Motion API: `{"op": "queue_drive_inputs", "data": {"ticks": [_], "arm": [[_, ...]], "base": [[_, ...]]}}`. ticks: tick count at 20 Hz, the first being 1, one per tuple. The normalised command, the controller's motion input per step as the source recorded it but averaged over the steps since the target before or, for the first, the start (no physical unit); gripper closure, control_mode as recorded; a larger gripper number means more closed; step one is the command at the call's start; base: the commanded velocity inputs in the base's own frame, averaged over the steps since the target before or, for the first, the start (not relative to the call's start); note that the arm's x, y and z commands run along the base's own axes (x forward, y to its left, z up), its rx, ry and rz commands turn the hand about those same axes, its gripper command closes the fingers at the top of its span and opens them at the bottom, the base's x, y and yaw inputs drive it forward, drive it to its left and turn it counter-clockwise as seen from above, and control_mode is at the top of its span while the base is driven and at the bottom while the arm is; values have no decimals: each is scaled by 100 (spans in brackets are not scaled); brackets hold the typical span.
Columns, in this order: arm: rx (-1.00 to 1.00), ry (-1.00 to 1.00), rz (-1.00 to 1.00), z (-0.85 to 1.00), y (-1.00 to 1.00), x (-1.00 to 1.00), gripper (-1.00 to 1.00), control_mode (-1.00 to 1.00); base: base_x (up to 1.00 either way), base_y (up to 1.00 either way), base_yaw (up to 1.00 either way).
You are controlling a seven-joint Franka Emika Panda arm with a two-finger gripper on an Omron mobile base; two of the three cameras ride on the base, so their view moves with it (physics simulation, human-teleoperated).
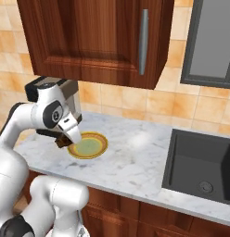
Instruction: Pick sweet potato from the fridge and place it on the plate on the counter.
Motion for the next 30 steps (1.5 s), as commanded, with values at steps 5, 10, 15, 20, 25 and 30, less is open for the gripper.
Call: {"op": "queue_drive_inputs", "data": {"ticks": [5, 10, 15, 20, 25, 30], "arm": [[1, 0, 0, -71, -15, 57, 100, -100], [3, 0, 0, -66, -16, 52, 100, -100], [3, 0, 0, -32, -3, 52, 100, -100], [1, 0, 0, -14, 0, 52, 100, -100], [0, 0, 0, -19, 0, 50, 100, -100], [0, 0, 0, -31, 0, 49, 100, -100]], "base": [[0, 0, 0], [0, 0, 0], [0, 0, 0], [0, 0, 0], [0, 0, 0], [0, 0, 0]]}}
